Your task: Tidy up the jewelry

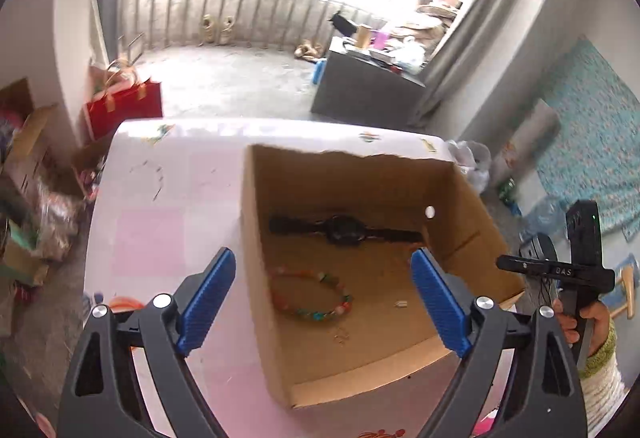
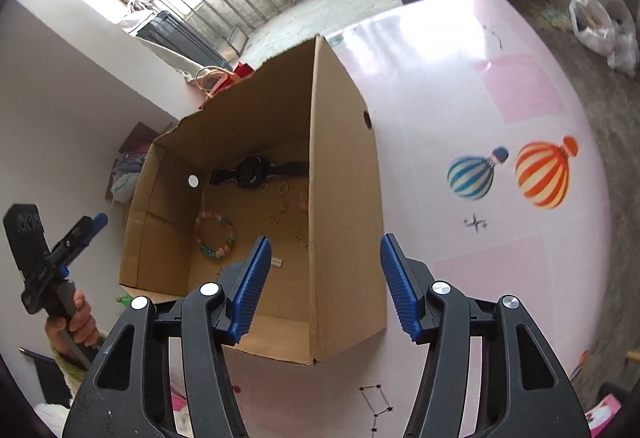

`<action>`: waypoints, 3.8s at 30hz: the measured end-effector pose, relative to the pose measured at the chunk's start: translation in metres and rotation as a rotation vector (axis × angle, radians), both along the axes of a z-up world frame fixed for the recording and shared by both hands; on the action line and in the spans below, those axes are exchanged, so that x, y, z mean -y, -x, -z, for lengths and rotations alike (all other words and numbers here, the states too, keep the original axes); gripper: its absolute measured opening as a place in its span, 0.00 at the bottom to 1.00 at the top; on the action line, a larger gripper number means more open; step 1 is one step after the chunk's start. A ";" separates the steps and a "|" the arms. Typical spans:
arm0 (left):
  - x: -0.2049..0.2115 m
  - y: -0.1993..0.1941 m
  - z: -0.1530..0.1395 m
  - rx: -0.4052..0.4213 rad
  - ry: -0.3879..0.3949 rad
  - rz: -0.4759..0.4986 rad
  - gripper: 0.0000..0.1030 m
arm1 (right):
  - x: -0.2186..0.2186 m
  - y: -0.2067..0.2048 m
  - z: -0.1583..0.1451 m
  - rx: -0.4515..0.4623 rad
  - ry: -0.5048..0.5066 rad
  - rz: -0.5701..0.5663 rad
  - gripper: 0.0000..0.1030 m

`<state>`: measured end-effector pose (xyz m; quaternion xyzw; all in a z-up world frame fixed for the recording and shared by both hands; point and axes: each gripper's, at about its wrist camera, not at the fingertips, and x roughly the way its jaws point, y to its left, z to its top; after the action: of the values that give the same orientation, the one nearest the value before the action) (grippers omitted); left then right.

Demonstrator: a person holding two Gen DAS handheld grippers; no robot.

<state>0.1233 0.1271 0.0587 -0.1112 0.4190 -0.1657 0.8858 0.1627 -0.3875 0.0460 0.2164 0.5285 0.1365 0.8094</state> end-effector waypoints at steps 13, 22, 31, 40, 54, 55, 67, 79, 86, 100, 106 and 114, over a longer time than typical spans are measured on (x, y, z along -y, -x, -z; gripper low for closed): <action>-0.010 0.000 0.071 -0.133 0.185 -0.008 0.85 | -0.047 0.035 0.008 -0.025 0.016 -0.022 0.53; -0.025 0.043 0.066 -0.158 0.206 -0.039 0.85 | -0.063 0.052 0.009 -0.034 0.024 -0.069 0.53; -0.026 0.077 0.065 -0.165 0.222 -0.052 0.85 | -0.057 0.067 0.009 -0.028 -0.002 -0.081 0.54; -0.022 0.093 0.063 -0.050 0.101 -0.070 0.86 | -0.033 0.073 0.004 0.027 -0.061 -0.024 0.56; -0.009 0.170 -0.001 0.241 -0.183 -0.264 0.95 | -0.065 0.180 -0.066 0.463 0.278 0.066 0.87; -0.005 0.172 -0.004 0.250 -0.199 -0.272 0.95 | -0.068 0.183 -0.068 0.478 0.290 0.058 0.89; 0.026 0.156 0.007 0.073 -0.213 -0.294 0.95 | -0.121 0.182 -0.062 0.456 0.473 0.040 0.92; 0.049 0.148 0.037 -0.063 -0.320 -0.275 0.95 | -0.133 0.174 -0.031 0.319 0.478 0.022 0.92; 0.052 0.140 0.037 -0.077 -0.315 -0.268 0.94 | -0.134 0.173 -0.028 0.298 0.495 0.022 0.92; 0.056 0.134 0.041 -0.098 -0.340 -0.259 0.95 | -0.134 0.169 -0.023 0.266 0.507 0.038 0.92; 0.058 0.133 0.041 -0.100 -0.347 -0.260 0.95 | -0.133 0.168 -0.022 0.257 0.500 0.039 0.92; 0.060 0.129 0.043 -0.108 -0.351 -0.253 0.94 | -0.130 0.164 -0.021 0.244 0.494 0.041 0.92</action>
<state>-0.0057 0.0667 0.0161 -0.0158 0.4709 0.0285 0.8816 -0.0010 -0.2580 0.0673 0.0052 0.4399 0.0120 0.8980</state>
